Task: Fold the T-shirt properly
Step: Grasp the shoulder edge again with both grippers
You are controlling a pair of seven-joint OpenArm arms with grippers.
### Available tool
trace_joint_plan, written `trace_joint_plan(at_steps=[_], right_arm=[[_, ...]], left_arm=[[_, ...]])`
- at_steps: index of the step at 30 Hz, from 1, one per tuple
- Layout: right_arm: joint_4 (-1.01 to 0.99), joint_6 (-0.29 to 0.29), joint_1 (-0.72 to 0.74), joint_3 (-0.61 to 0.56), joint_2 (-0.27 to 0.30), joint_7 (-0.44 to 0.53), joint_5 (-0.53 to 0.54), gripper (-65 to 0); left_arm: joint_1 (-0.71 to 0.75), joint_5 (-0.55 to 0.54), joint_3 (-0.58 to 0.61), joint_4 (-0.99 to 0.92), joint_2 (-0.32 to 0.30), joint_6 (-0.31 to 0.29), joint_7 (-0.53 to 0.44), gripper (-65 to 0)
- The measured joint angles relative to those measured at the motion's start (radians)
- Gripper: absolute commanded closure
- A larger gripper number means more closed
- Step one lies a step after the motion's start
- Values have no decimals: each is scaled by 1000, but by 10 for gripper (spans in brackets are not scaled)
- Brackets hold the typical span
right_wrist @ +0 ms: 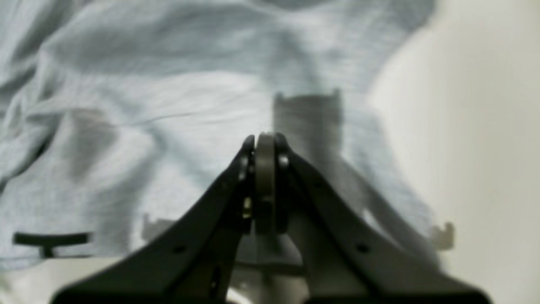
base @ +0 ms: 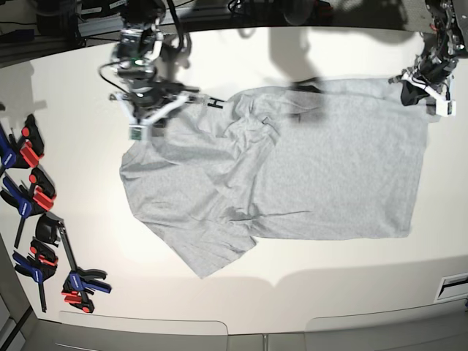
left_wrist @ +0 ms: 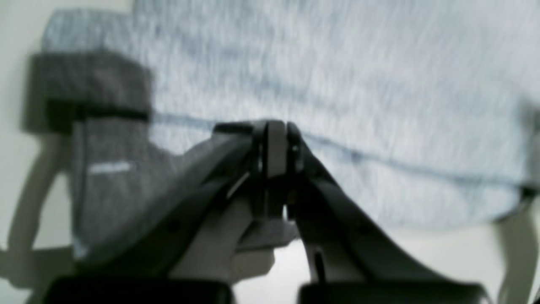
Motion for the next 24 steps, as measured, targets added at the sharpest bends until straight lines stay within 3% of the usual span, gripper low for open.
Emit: trace_joint_plan(at_steps=[4,7,14,18,24], right_arm=[[0,63,0,95,0,1,80,0],[-3,74,0,127,-3,1,106,0],[-58,82,0,129,-2,5,124,0],[-129,127,0,129,0,34,135,0],[-164,144,3,129,48,53,109,0]], left_arm=[[-13,-23,2,-42,0,-6,-19,0],[-12,-22,2,-39,-3,-6,-7,0],[-12,-34,-3,-37,-8,-7,40,0],[-12,-35,-3,-36,-16,-8,50,0],[-5,-37,-2,-36,-63,-16,93,0]])
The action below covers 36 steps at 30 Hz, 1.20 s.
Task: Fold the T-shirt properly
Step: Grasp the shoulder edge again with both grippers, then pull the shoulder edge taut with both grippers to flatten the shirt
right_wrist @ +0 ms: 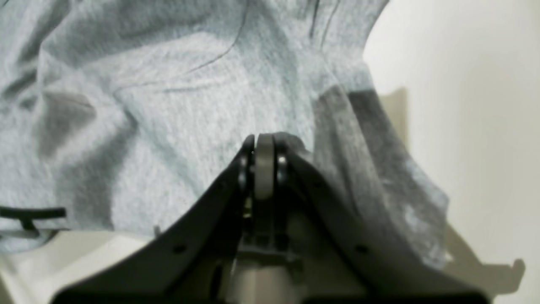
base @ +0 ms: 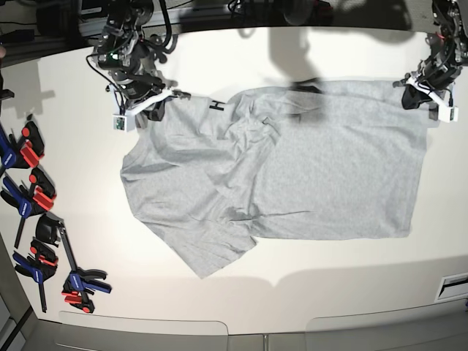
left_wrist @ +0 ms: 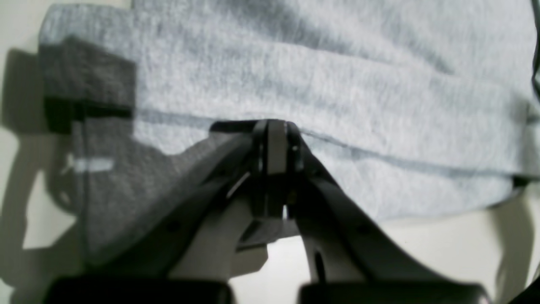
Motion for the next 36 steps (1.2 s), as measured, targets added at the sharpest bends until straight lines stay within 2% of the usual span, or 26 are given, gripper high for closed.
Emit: trace_joint_plan(at_steps=[8,20,24,30,32,36], right_arm=[[0,-2,-7,20,16,-62,3,0],[23,15,-159,47,72,0,50,0],[24,22,-195,73,112,-6,102,0],[23,29,-197,121,138,-33,104,0],[23,54,-197,147,143,-48,105,0],[19,77,-200,199,144,-107,192,0]], left_arm=[[34,-30,-1,1,-20,0,3,0],[132,-65,-5,8,-29,-24,-44,0],[160,-73,-9,10,-30,-35,-61,0],[177,-76,-84,13,-27,-57,4,0],[202,-74,-131,12,-21,-57,11,0],[254,-119,-211,3,-19,-69,59,0]])
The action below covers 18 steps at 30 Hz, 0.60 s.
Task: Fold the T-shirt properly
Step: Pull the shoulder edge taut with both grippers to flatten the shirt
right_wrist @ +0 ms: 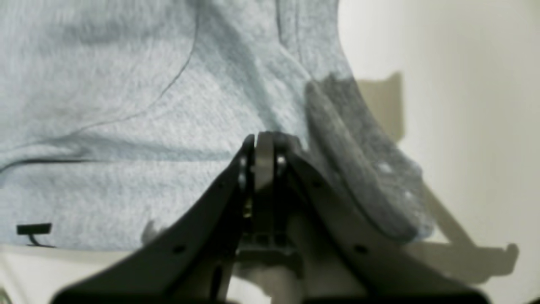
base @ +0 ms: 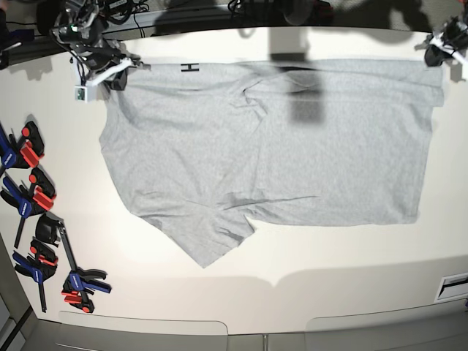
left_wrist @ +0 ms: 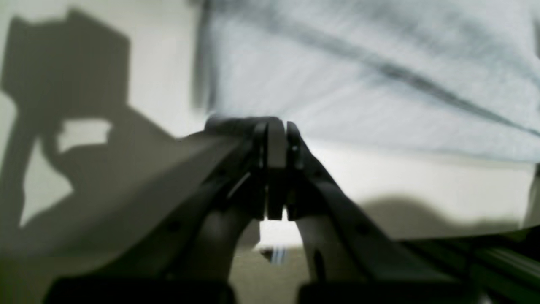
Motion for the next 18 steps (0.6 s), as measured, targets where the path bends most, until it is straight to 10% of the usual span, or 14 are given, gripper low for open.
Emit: trace_joint_plan(at_steps=[18], right_arm=[[-11,48,-8,90,0,-81,141,0]], left_arm=[[17,-106,-78,288,3,-29,55,0]])
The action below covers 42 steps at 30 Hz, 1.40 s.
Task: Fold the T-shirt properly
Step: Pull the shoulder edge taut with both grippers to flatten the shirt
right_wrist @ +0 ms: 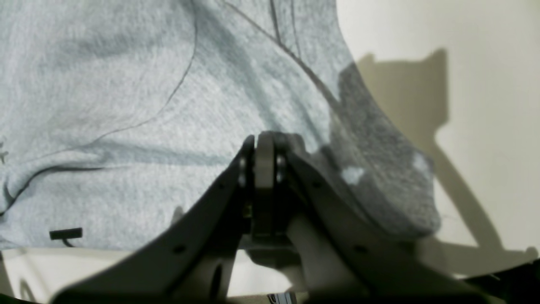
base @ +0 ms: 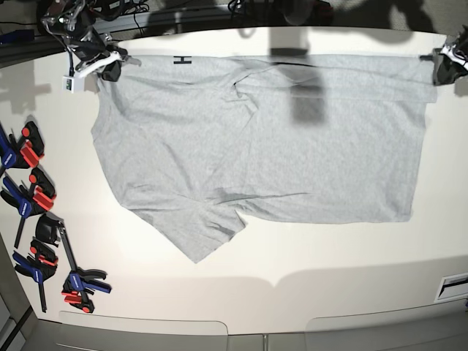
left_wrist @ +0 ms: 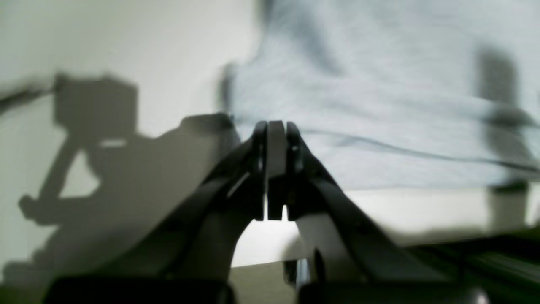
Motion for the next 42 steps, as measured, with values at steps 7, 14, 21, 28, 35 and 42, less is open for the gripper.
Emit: trace_joint_plan(at_steps=[7,14,21,28,35,42], right_arm=[[0,0,0,0,0,0,3,0],[0,0,0,0,0,0,3,0],[0,0,-1,0,0,0,3,0],[0,4,-1,-1,31,-15,3,0],[-5,4,-3,-1,79,-23,-7,0],[-7,3,-6,-1,89,-27,54,0]], left_arm=[[-87,103,146,-127,5,38,-34,0],[-90,119,180,-178,4,37,-10,0],[10,135,176,-173,2,30,-46,0],[34,132,163,-171,3,27,-43,0],[81,154,47,-172,18,31,-17,0],[128,65,-34,-161,25,5,13,0]])
